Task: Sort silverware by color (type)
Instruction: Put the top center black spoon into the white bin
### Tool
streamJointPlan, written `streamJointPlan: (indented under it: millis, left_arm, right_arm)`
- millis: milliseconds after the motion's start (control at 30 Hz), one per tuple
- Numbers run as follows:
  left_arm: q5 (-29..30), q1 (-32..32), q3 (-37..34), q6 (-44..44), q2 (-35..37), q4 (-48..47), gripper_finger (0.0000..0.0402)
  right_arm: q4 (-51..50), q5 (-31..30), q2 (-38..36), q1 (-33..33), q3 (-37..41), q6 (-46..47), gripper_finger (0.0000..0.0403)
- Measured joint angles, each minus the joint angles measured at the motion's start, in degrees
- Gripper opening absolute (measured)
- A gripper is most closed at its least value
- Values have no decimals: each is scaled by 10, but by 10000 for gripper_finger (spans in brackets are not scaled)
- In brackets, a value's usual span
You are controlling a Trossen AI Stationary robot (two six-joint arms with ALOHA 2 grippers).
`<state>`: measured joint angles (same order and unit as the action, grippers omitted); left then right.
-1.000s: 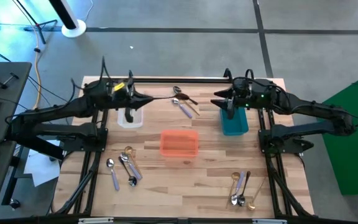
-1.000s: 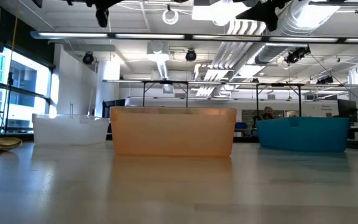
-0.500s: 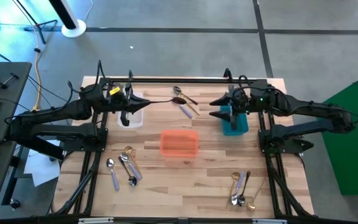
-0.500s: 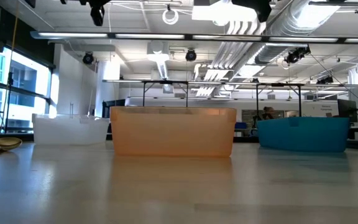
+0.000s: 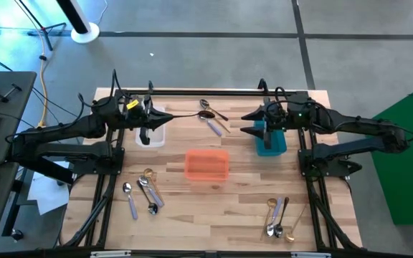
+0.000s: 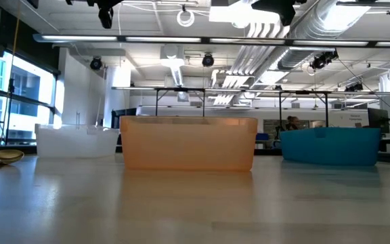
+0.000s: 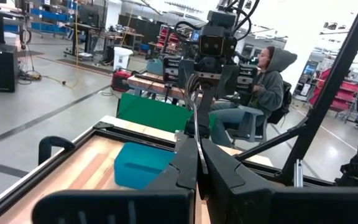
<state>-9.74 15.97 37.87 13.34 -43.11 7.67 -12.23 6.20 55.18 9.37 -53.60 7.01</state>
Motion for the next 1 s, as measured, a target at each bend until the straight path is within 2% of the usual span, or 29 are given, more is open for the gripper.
streamJointPlan:
  millis: [333,533,633,800,1000]
  left_arm:
    - [6,0,0,0,0,-4,0]
    - [69,0,-1,13,1,-77,0]
    - [88,0,-26,21,7,-82,0]
    - [132,-2,-106,70,64,-63,0]
    - [211,-5,-204,127,192,-52,0]
  right_arm:
    - [0,0,0,0,0,5,201]
    - [-9,0,0,0,0,6,201]
    - [-17,0,0,0,0,6,201]
    - [-21,0,0,0,0,6,201]
    - [-22,-22,0,0,0,7,201]
